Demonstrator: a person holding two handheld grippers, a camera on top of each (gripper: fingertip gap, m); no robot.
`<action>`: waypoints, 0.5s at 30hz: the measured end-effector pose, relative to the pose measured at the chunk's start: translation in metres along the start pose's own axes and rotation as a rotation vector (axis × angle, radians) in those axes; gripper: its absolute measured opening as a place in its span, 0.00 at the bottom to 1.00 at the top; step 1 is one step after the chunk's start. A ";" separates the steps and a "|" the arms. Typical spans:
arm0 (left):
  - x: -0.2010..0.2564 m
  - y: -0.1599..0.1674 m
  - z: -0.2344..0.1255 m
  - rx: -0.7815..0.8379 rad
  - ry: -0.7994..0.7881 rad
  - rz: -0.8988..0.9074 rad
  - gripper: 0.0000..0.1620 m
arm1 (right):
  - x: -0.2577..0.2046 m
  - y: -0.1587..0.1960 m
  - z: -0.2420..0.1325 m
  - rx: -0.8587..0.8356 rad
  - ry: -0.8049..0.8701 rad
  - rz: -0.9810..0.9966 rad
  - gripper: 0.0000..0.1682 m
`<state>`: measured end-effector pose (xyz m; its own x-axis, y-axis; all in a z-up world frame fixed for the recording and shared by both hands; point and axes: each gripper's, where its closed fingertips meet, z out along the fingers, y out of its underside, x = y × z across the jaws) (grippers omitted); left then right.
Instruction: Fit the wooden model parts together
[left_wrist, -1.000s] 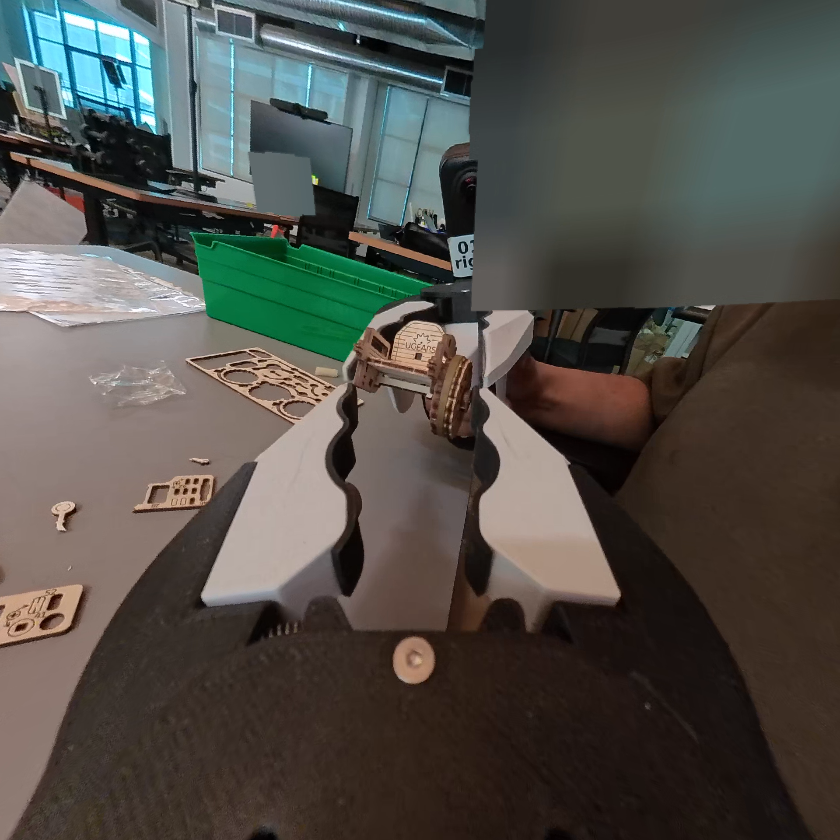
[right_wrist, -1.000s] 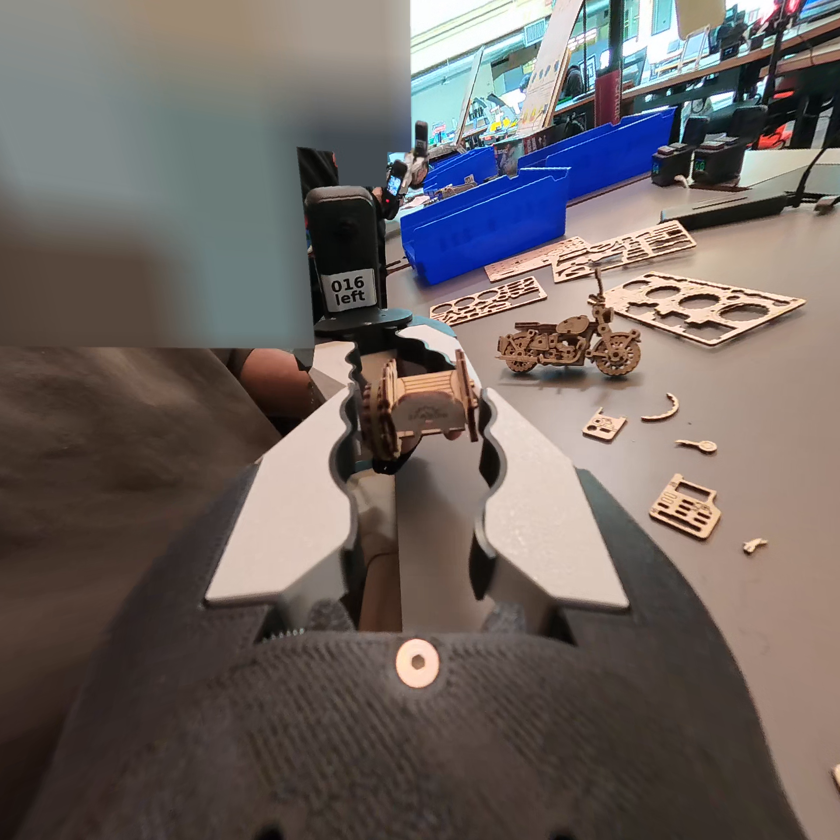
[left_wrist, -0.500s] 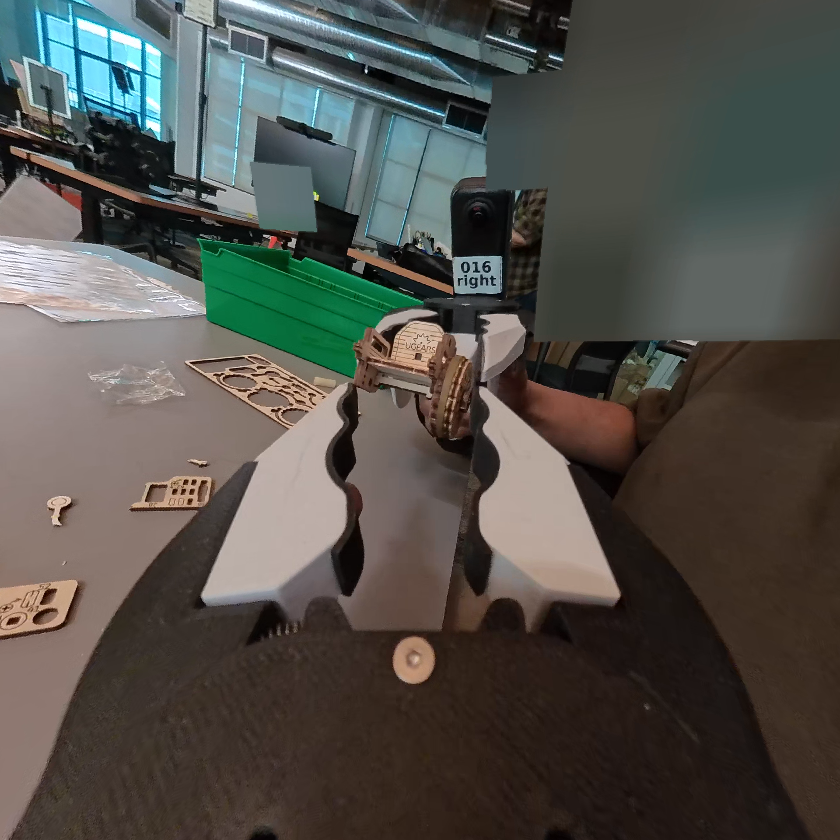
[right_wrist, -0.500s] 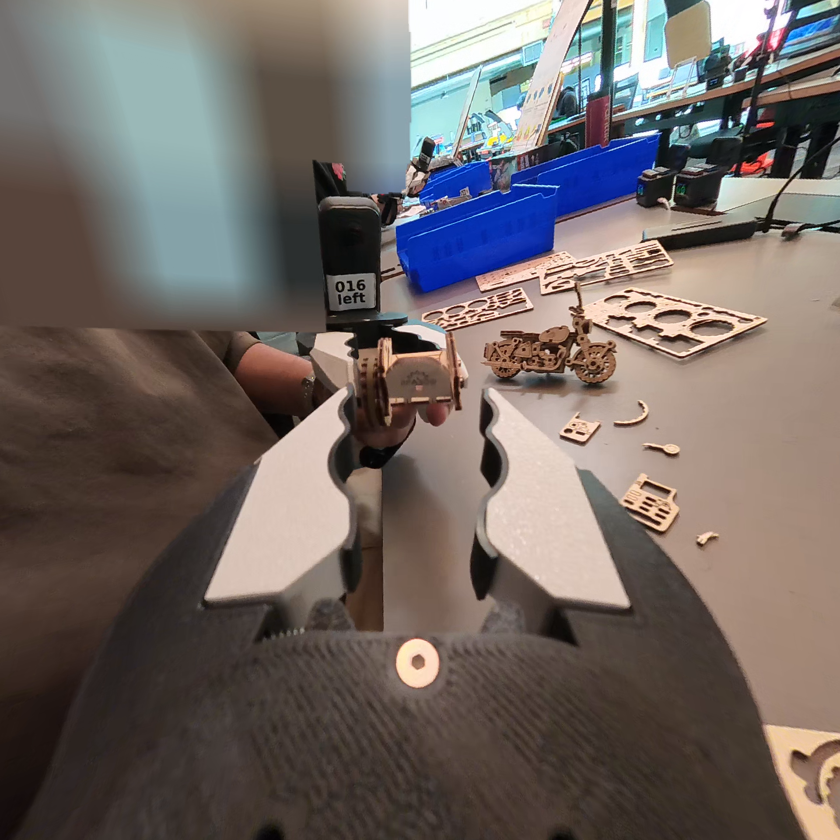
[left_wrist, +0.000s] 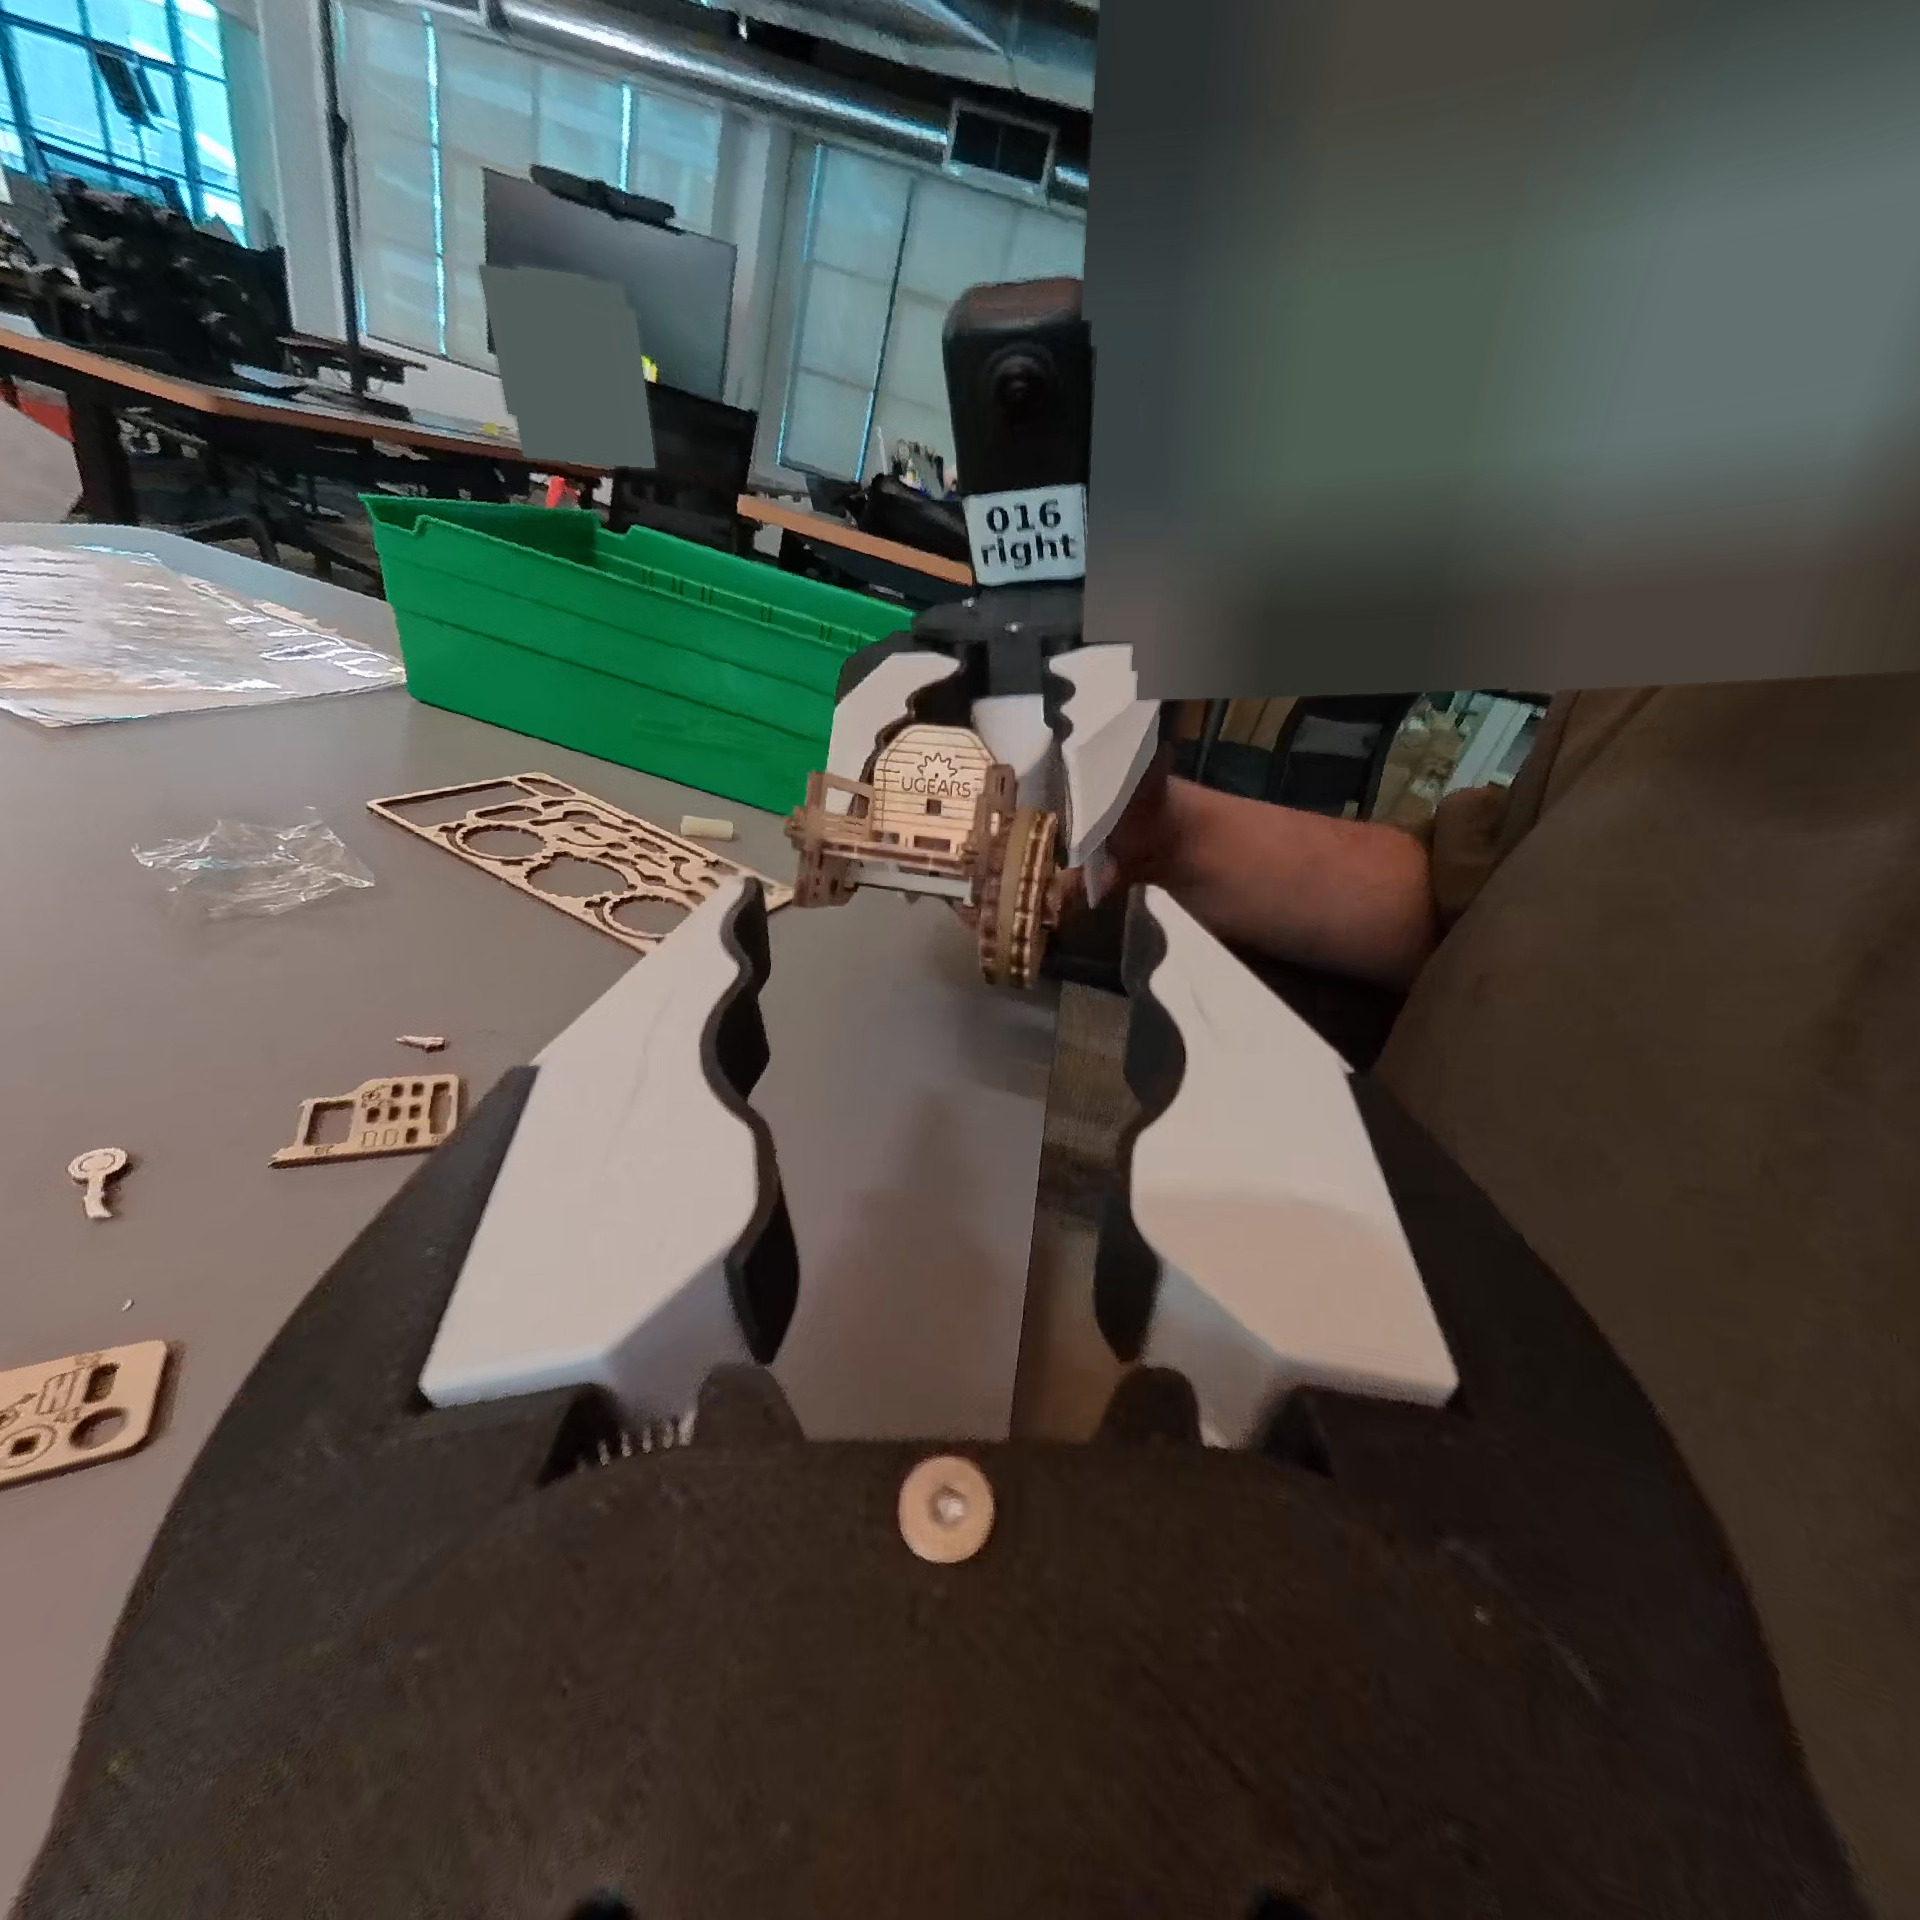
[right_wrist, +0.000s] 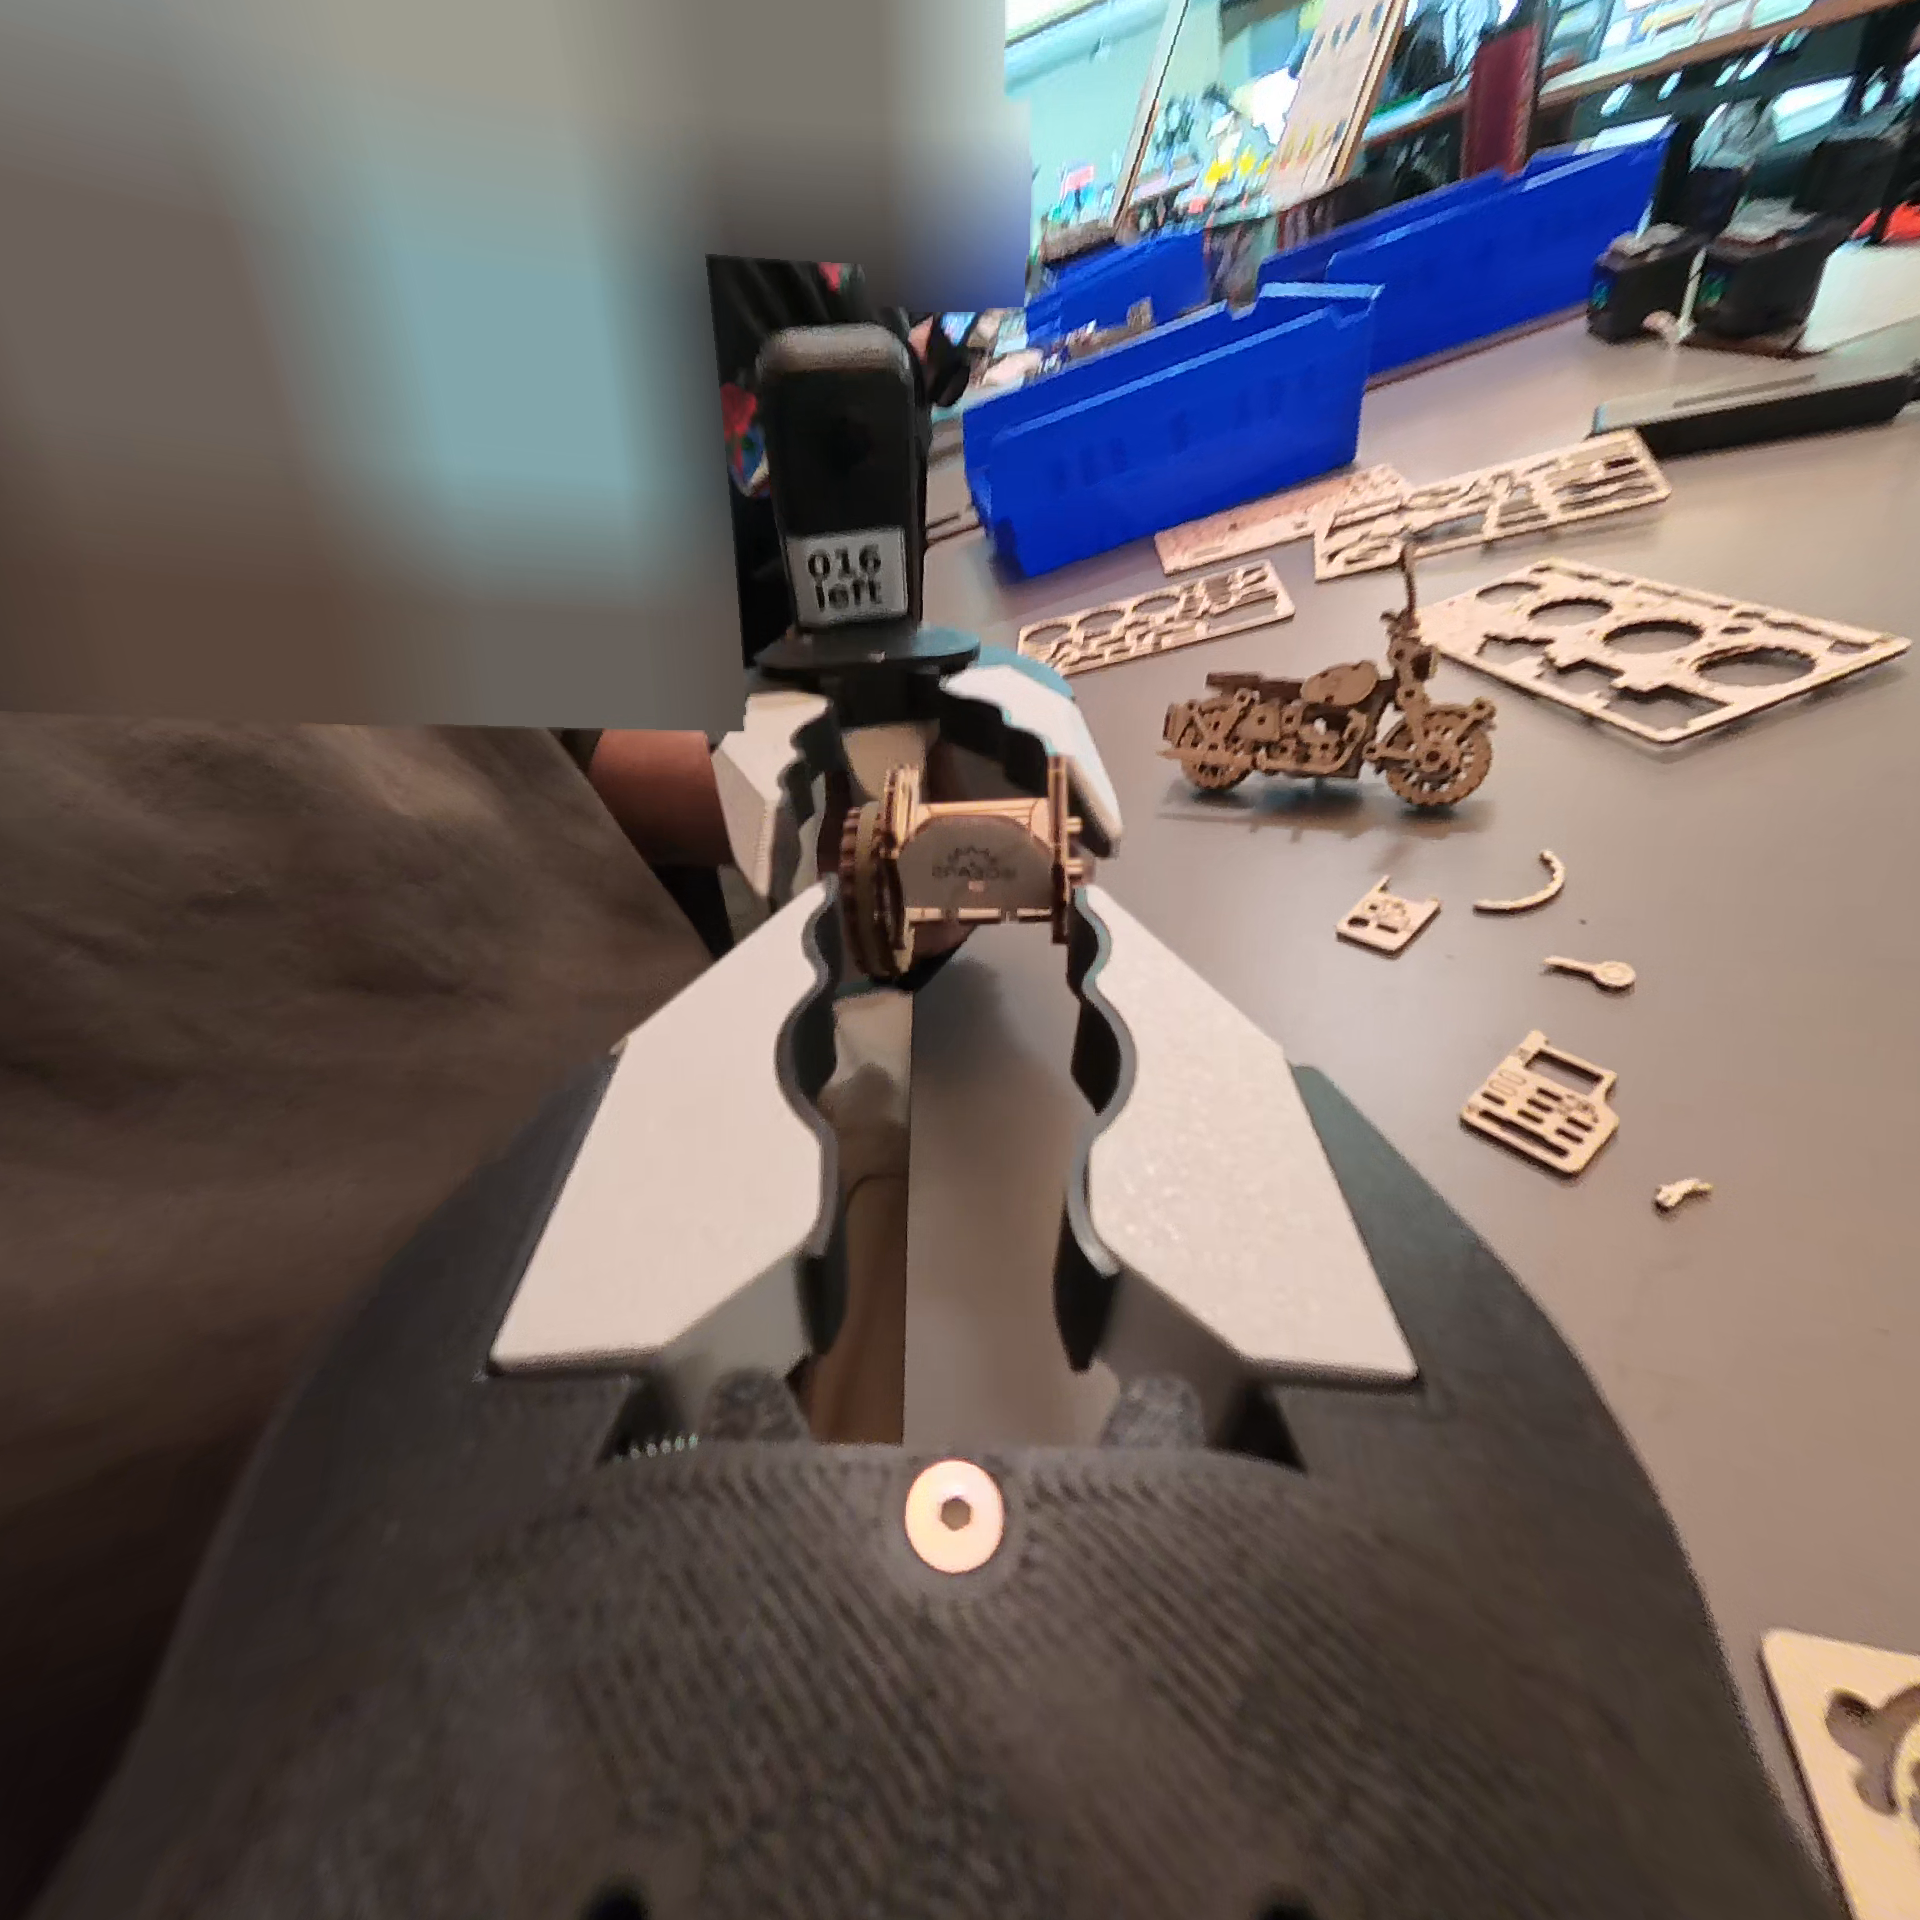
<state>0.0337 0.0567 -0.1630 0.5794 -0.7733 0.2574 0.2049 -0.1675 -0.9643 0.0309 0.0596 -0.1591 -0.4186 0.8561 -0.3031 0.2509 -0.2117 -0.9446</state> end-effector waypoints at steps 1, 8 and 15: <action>0.000 0.003 0.000 -0.021 0.000 0.020 0.41 | -0.001 0.002 -0.001 -0.019 -0.010 -0.001 0.25; 0.014 0.020 -0.001 -0.141 0.065 0.137 0.40 | -0.021 0.023 -0.005 -0.183 -0.086 -0.137 0.25; 0.037 0.036 0.001 -0.233 0.149 0.219 0.39 | -0.034 0.038 -0.001 -0.311 -0.059 -0.330 0.25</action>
<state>0.0633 0.0225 -0.1886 0.4644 -0.8843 0.0477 -0.1067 -0.1094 -0.9883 0.0556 0.0232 -0.1841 -0.5667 0.8239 -0.0076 0.3424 0.2272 -0.9117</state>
